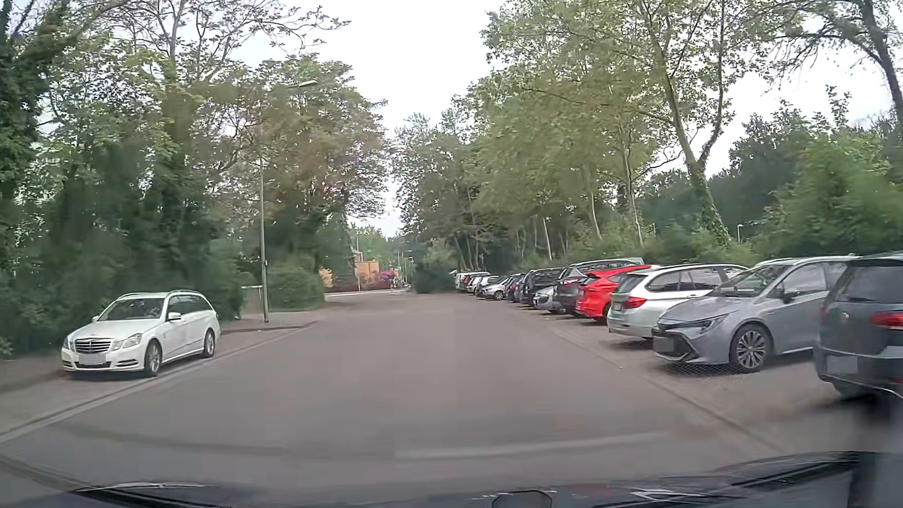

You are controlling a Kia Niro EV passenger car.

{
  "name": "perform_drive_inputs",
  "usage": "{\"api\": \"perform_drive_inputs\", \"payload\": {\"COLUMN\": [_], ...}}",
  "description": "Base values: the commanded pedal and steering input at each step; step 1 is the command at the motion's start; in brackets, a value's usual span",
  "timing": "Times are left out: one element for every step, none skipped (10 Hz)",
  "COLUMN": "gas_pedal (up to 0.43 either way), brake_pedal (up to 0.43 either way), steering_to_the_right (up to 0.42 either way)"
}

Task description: Follow the waypoints while adhering to traffic rules and regulations

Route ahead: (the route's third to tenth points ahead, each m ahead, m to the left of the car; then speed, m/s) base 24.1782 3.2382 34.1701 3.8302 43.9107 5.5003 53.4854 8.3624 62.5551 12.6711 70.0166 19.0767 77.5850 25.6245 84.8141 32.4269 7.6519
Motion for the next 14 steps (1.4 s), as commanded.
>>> {"api": "perform_drive_inputs", "payload": {"gas_pedal": [0.067,0.067,0.067,0.067,0.067,0.067,0.067,0.067,0.067,0.067,0.067,0.067,0.067,0.067], "brake_pedal": [0.000,0.000,0.000,0.000,0.000,0.000,0.000,0.000,0.000,0.000,0.000,0.000,0.000,0.000], "steering_to_the_right": [-0.008,-0.008,-0.008,-0.008,-0.009,-0.009,-0.009,-0.009,-0.008,-0.009,-0.010,-0.010,-0.010,-0.010]}}
